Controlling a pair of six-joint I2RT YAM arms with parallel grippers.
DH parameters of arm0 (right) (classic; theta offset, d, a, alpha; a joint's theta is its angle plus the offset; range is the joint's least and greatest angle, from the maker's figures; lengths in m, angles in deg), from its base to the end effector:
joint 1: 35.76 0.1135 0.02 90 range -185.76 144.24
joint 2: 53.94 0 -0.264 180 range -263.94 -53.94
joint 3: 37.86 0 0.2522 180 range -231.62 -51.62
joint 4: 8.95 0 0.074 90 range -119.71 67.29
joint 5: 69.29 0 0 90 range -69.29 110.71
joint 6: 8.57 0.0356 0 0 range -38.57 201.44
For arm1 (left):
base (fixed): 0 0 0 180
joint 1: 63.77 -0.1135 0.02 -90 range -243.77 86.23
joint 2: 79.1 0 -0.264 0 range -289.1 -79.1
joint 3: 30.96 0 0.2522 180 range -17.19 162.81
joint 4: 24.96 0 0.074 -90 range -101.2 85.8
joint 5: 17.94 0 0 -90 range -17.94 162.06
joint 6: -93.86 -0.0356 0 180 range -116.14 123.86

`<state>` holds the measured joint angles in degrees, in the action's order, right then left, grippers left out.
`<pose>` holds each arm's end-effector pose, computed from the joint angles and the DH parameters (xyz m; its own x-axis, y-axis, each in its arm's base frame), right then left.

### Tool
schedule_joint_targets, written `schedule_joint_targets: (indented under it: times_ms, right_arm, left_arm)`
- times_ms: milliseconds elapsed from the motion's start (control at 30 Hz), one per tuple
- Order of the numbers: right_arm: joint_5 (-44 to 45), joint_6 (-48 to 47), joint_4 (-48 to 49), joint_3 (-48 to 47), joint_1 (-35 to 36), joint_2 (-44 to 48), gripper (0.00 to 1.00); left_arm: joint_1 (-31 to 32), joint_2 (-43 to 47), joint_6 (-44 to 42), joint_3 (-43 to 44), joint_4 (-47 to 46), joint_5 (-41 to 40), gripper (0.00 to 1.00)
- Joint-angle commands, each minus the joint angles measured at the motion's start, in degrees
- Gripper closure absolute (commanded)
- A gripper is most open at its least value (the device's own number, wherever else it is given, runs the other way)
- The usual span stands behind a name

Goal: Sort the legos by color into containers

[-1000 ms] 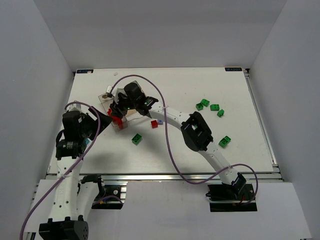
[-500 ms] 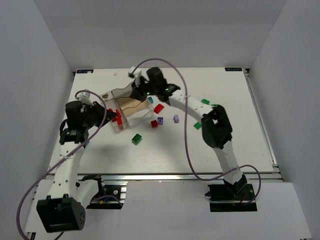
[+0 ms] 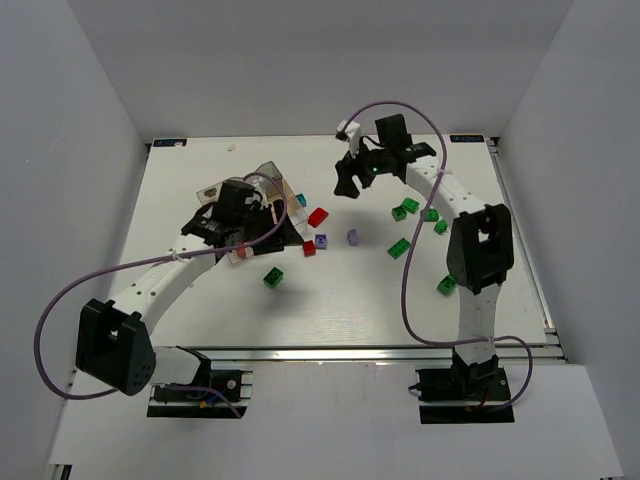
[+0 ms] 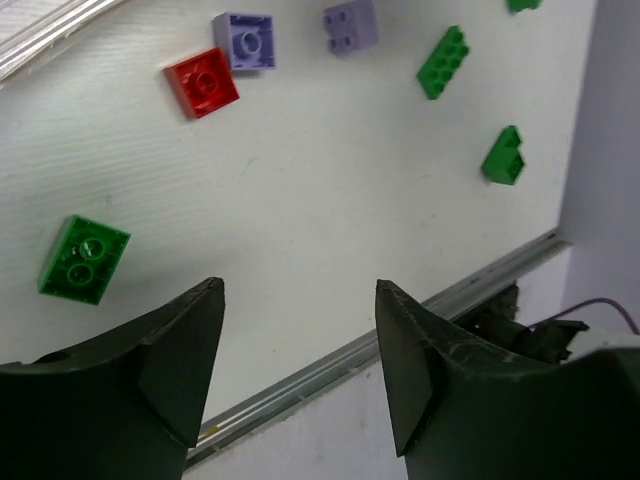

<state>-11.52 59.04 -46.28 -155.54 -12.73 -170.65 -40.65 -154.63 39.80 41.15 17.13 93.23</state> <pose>0.4294 0.2032 0.2919 -0.2279 -0.4470 -0.8650 -0.8793 0.4761 -0.0144 0.2533 -0.1221 0.2776 -0.8827 -0.2183 -0.4162 0.0998 0.7783 -0.6199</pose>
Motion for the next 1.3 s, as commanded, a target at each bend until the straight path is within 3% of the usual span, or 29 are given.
schedule_joint_targets:
  times_ms: [0,167,300,433,733,1267]
  right_arm:
    - [-7.1,-24.2,-16.2,-4.0,-0.8,-4.1,0.22]
    - [-10.3,-29.6,-17.2,-5.1,-3.0,-4.8,0.23]
    - [-12.8,-25.9,-16.2,-4.5,-3.4,-4.0,0.27]
    - [-13.4,-20.0,-10.7,0.0,-4.3,0.7,0.28]
    - [-14.3,-16.4,-4.0,7.5,-6.9,7.9,0.27]
    - [-16.1,-15.1,-5.3,6.9,-8.7,8.6,0.27]
  left_arm:
    - [3.8,-0.4,2.0,3.4,7.1,-12.8,0.28]
    - [8.6,-4.8,3.6,4.5,8.0,-23.9,0.29]
    - [12.6,-15.1,3.4,8.4,8.0,-28.2,0.34]
    - [16.2,-24.0,3.9,15.8,11.3,-31.9,0.31]
    - [17.6,-33.3,3.0,22.2,13.1,-39.4,0.2]
    - [17.6,-42.1,2.7,27.5,9.7,-45.2,0.27]
